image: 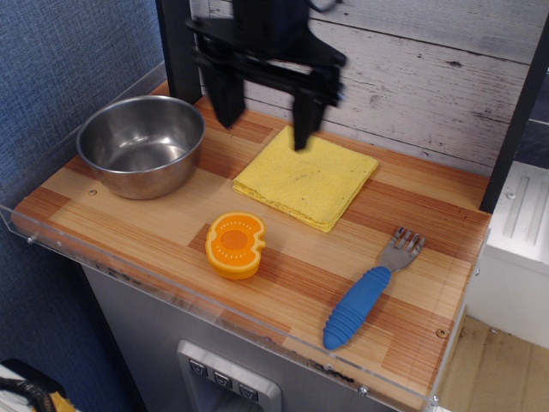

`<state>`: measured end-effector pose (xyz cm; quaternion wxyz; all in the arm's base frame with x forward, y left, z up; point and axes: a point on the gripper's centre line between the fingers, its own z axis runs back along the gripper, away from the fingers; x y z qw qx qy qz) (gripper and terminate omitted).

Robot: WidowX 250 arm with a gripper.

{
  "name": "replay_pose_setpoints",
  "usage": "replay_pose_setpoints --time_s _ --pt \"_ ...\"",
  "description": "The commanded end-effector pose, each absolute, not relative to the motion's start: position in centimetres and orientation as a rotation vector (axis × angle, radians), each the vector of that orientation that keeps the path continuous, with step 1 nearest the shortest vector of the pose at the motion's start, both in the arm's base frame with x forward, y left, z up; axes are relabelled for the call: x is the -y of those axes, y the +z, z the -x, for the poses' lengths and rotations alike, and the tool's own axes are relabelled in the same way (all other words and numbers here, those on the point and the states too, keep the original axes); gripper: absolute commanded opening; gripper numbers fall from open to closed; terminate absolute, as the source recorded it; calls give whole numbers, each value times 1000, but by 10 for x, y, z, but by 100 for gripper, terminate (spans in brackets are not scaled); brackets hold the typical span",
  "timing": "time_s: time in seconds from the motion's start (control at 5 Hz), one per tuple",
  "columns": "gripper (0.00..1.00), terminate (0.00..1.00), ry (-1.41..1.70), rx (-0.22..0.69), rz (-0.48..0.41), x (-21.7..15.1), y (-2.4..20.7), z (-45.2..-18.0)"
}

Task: Put the blue fork on top of the napkin

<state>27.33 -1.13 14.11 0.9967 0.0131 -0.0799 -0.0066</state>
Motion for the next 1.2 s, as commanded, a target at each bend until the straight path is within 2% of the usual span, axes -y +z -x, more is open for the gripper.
replay_pose_setpoints --time_s 0.0,0.4,0.6,1.0 --pt "100 0 -78 167 -10 46 103 -279" --pt "100 0 -69 132 -25 97 62 -282" --pt "100 0 -86 104 -30 110 48 -290" --pt "100 0 -83 49 3 107 19 -290"
